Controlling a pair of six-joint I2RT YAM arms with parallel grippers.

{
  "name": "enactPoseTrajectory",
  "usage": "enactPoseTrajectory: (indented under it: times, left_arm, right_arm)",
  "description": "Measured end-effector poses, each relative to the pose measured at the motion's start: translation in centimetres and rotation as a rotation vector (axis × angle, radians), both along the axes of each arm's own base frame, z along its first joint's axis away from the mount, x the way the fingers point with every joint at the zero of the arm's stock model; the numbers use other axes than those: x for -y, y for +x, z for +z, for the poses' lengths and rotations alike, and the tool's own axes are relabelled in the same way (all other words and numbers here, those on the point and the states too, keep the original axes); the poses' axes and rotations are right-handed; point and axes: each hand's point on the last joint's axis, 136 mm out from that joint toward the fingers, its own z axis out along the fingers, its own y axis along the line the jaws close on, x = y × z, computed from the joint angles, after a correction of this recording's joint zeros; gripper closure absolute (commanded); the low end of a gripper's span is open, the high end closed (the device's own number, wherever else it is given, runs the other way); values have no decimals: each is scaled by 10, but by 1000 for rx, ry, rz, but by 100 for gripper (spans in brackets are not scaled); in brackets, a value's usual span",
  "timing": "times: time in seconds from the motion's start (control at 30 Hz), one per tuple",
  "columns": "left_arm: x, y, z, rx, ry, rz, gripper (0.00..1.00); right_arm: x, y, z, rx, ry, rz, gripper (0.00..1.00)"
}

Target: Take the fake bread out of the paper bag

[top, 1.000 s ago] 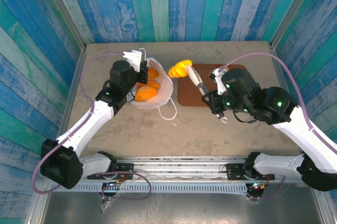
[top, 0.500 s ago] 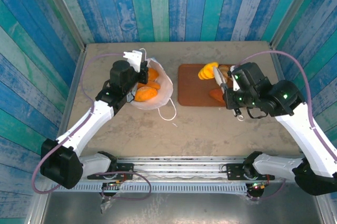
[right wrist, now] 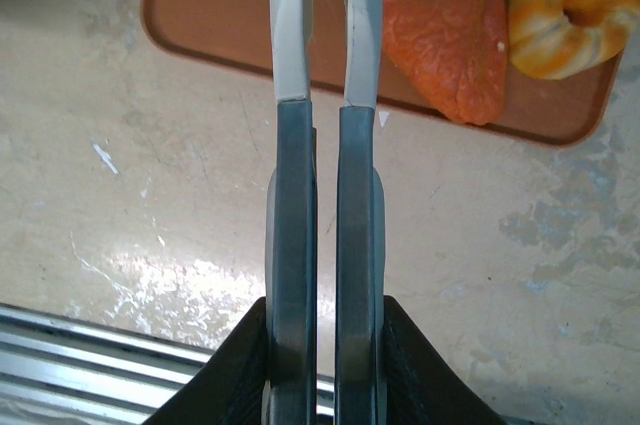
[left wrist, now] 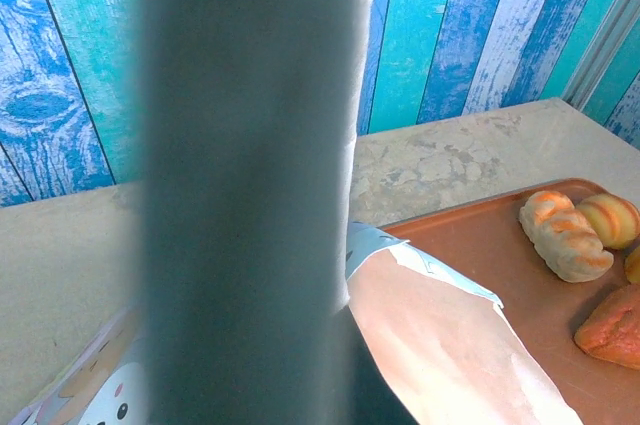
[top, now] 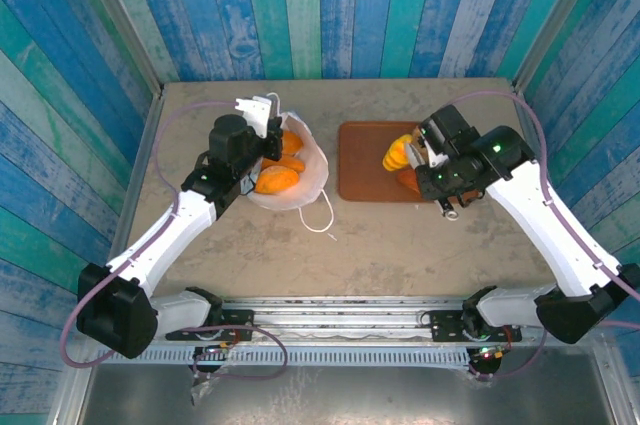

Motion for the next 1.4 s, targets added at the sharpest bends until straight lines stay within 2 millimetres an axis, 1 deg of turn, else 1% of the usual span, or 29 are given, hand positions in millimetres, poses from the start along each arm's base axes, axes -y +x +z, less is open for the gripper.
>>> enactPoseTrajectory:
  times: [0.17, 0.33, 0.47, 0.57, 0.9, 1.07, 1.2, 1.4]
  left_arm:
    - [0, 0, 0, 1, 0, 0, 100]
    - [0, 0, 0, 1, 0, 0, 100]
    - [0, 0, 0, 1, 0, 0, 100]
    - [0, 0, -1, 1, -1, 0, 100]
    - [0, 0, -1, 3, -1, 0, 100]
    - [0, 0, -1, 2, -1, 0, 100]
    - [0, 0, -1, 3, -2, 1, 100]
    - [0, 0, -1, 3, -2, 1, 100]
  right_arm:
    - [4, -2, -8, -44, -29, 4, 89]
    - [4, 4, -21, -96, -71, 8, 89]
    - [3, 19, -32, -136, -118, 1, 89]
    - [3, 31, -36, -144, -143, -9, 89]
    - [-3, 70, -42, -137, -174, -4, 87]
    - [-4, 86, -45, -138, -186, -5, 85]
    - [-2, 93, -50, -154, -219, -4, 85]
    - [3, 94, -63, -200, -254, 1, 83]
